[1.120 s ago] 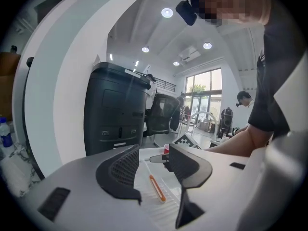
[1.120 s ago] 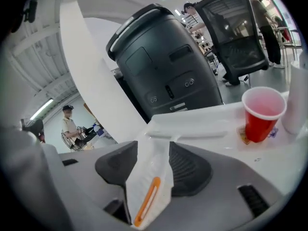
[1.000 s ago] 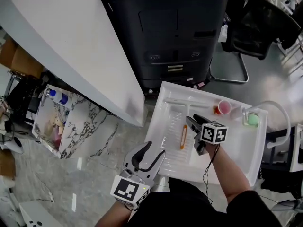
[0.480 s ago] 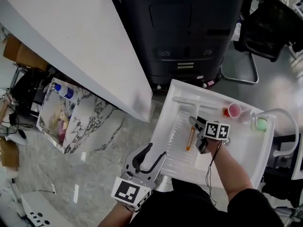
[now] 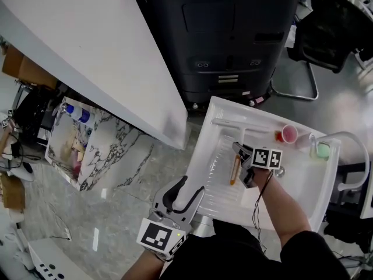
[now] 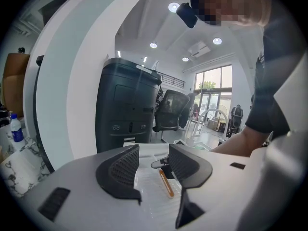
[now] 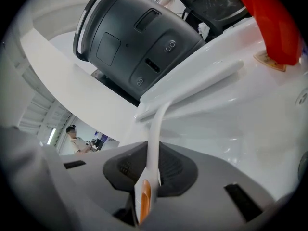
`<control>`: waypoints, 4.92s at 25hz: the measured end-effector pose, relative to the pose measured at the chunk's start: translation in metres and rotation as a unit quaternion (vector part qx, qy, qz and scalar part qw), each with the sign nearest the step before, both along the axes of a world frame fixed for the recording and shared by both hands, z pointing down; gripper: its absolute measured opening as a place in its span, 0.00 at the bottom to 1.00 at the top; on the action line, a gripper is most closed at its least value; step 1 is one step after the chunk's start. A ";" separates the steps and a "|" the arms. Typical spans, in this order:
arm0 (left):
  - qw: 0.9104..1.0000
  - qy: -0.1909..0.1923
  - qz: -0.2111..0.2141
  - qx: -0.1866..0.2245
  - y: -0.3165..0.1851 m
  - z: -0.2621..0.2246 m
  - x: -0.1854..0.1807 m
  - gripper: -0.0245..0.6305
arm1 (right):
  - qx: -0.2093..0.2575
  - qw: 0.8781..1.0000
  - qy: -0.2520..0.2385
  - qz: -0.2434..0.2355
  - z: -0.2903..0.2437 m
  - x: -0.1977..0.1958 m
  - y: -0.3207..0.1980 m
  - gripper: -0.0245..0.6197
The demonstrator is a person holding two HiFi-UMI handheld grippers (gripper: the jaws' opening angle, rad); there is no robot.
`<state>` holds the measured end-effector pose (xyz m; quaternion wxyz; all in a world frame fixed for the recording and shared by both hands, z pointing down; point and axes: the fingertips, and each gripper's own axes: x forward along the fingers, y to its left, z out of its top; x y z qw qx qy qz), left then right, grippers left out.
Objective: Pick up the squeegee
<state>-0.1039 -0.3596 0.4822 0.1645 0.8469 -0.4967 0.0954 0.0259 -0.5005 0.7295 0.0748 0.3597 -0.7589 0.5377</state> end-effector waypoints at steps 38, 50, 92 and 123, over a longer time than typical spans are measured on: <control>0.987 0.054 0.107 0.107 0.153 -0.099 -0.086 0.34 | 0.316 0.945 0.039 0.067 -0.304 -0.054 0.188 0.12; 0.973 0.064 0.189 0.120 0.222 -0.095 -0.073 0.34 | 0.388 0.907 0.098 0.133 -0.345 -0.035 0.321 0.11; 0.982 0.024 0.119 0.143 0.413 -0.108 0.112 0.07 | 0.461 0.883 0.072 0.052 -0.370 0.109 0.533 0.11; 0.983 0.021 0.113 0.146 0.426 -0.110 0.103 0.07 | 0.458 0.885 0.074 0.043 -0.367 0.098 0.550 0.10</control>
